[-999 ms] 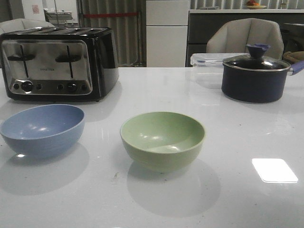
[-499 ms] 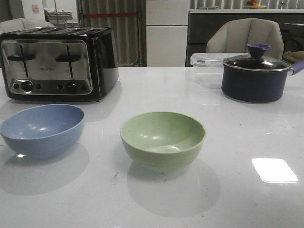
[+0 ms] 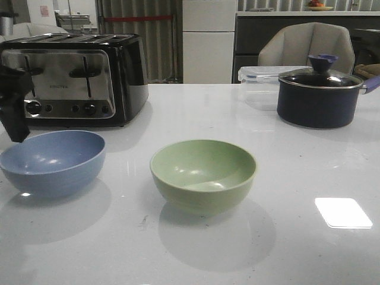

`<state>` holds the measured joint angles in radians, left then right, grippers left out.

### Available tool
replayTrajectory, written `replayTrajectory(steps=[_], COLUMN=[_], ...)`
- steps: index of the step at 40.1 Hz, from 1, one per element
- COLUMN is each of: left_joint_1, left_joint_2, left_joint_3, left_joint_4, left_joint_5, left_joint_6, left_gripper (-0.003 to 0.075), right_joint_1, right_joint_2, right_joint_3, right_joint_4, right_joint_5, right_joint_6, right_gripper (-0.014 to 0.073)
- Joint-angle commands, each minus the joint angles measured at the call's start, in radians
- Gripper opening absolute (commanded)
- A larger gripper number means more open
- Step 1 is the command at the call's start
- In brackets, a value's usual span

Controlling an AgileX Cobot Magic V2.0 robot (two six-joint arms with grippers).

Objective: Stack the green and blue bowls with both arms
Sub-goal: 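Grasp the blue bowl rim with the left gripper and lift it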

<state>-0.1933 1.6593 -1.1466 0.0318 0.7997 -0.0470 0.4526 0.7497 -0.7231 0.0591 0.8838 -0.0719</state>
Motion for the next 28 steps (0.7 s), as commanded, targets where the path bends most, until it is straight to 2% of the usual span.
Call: replayTrajectory(steps=[1, 5, 8, 14, 24, 28], left_joint_1=[0.002, 0.002, 0.002, 0.002, 0.002, 0.002], left_joint_2=[0.012, 0.052, 0.072, 0.083, 0.083, 0.083], left_joint_3=[-0.048, -0.062, -0.061, -0.061, -0.061, -0.061], left_joint_4=[-0.009, -0.009, -0.009, -0.009, -0.009, -0.009], left_joint_5=[-0.062, -0.081, -0.086, -0.087, -0.087, -0.085], left_joint_6=[-0.006, -0.005, -0.005, -0.005, -0.005, -0.005], left_gripper=[0.0583, 0.0575, 0.0524, 0.0327, 0.0094, 0.0098], right_joint_1=[-0.001, -0.001, -0.001, -0.001, -0.001, -0.001], right_joint_2=[-0.004, -0.004, -0.004, -0.004, -0.004, -0.004], right_joint_3=[-0.025, -0.025, -0.025, -0.025, -0.025, -0.025], right_joint_4=[0.004, 0.004, 0.004, 0.004, 0.004, 0.004], right_joint_5=[-0.059, -0.059, -0.059, -0.059, -0.059, -0.059], right_joint_6=[0.0, 0.0, 0.0, 0.0, 0.0, 0.0], right_gripper=[0.0391, 0.0391, 0.0391, 0.0391, 0.0391, 0.0391])
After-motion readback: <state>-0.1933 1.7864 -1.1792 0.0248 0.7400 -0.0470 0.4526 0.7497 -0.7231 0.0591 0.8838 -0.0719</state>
